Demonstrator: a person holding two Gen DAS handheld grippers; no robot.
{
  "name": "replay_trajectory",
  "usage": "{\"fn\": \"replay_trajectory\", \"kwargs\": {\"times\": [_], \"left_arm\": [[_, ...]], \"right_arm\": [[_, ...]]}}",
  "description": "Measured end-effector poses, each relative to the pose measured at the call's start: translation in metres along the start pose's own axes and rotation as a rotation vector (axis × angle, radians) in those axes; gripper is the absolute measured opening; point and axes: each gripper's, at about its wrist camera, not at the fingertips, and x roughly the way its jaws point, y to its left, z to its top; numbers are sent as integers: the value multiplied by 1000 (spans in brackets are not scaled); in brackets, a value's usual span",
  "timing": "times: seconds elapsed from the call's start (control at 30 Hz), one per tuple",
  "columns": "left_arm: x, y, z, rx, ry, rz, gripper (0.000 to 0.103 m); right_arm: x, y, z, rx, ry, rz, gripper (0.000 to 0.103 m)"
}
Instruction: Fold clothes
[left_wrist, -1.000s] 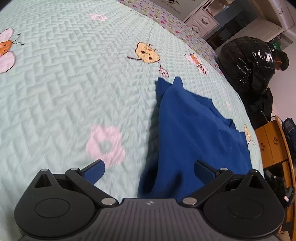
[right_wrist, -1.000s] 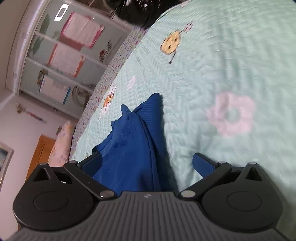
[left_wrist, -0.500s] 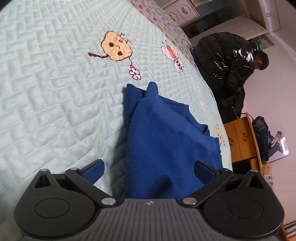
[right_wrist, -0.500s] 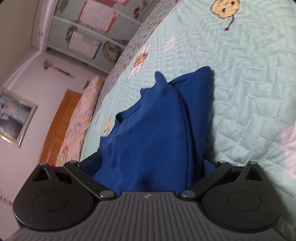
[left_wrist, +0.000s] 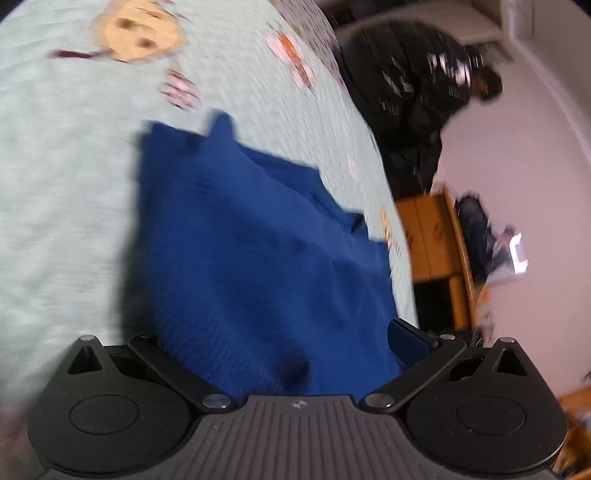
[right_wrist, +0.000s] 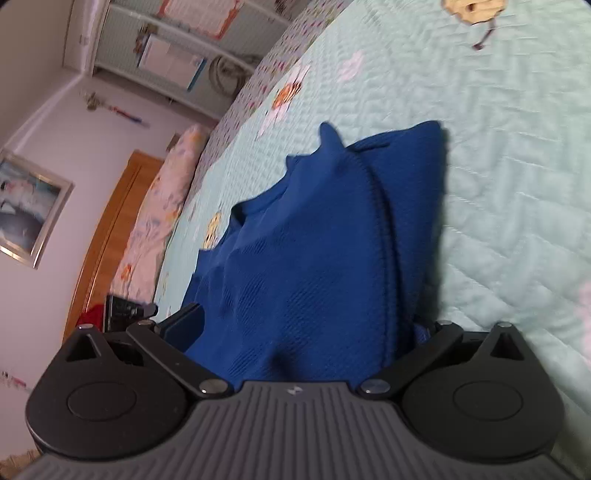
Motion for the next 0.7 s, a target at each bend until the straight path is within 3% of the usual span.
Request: {"fn": "replay_trajectory", "kwargs": {"times": [0.13, 0.2, 0.23, 0.27, 0.33, 0.37, 0.43, 0.57, 0.6, 0.67, 0.7], "left_arm": [[7, -11, -6, 23, -43, 61, 100], [7, -17, -9, 39, -56, 118, 86], [7, -22, -10, 63, -56, 174, 68], [7, -26, -11, 82, -60, 247, 38], [7, -30, -13, 89, -70, 297, 35], [7, -33, -15, 91, -81, 310, 34], [17, -56, -22, 179, -91, 416, 32], [36, -100, -35, 328, -112, 607, 22], [37, -106, -37, 329, -122, 616, 21], [28, -108, -38, 278, -153, 566, 20], [20, -106, -40, 239, -167, 510, 20]], "right_arm": [[6, 5, 1, -26, -22, -13, 103], [5, 5, -2, -24, -61, -10, 103], [6, 7, -3, -36, -66, -29, 103], [7, 10, -4, -51, -65, -54, 99], [7, 17, -5, -76, -69, -147, 68], [6, 21, -5, -85, -73, -225, 30], [8, 31, -8, -111, -80, -304, 25], [24, 75, -22, -311, -94, -510, 21], [27, 85, -27, -363, -100, -558, 19], [29, 102, -37, -422, -129, -613, 17], [23, 105, -39, -389, -153, -568, 17]]}}
